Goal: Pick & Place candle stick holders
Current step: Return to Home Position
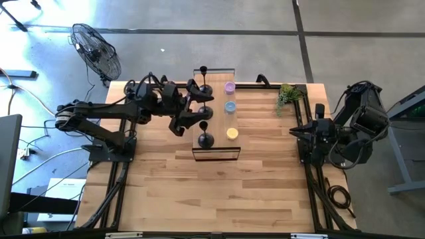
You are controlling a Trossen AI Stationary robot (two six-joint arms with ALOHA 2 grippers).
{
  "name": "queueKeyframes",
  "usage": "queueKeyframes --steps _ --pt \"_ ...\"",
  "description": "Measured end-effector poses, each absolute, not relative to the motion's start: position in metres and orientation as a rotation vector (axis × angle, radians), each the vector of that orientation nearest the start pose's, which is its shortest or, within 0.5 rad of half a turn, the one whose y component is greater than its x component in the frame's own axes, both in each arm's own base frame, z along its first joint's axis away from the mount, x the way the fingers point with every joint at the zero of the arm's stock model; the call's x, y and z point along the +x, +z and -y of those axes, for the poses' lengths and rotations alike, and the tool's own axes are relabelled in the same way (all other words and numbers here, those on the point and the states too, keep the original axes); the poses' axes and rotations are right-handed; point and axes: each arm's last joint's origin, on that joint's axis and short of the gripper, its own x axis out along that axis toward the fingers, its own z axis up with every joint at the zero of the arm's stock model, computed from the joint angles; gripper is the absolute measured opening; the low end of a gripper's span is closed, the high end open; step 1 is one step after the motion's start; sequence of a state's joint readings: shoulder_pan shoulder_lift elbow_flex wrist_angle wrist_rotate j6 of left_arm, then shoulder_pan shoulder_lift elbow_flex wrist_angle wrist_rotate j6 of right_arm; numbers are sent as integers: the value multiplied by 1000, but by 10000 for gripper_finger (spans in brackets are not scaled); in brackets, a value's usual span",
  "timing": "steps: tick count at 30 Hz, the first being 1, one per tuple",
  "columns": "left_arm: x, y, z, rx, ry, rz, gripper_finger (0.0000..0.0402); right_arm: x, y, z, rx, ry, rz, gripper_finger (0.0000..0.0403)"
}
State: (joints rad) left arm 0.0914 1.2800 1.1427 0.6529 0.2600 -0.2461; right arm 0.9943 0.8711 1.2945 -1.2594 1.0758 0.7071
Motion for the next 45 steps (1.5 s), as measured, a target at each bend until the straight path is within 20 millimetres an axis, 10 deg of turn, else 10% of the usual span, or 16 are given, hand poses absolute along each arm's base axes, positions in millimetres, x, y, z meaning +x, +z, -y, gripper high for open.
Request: queueKeyframes --steps 19,28,31,39,45 --pt "279 428 -21 -227 -151 475 276 79 403 -77 -137 -100 -403 20" --pt "263 435 -20 -175 -99 443 98 81 419 -79 -263 -54 -283 1" --pt "240 443 -18 -134 -85 403 18 76 437 -71 -325 -24 -194 1" --pt "127 478 -10 -62 15 254 3 34 509 -6 -225 -47 35 0" --pt "52 479 -7 -13 162 193 2 -13 508 55 -107 135 51 0"
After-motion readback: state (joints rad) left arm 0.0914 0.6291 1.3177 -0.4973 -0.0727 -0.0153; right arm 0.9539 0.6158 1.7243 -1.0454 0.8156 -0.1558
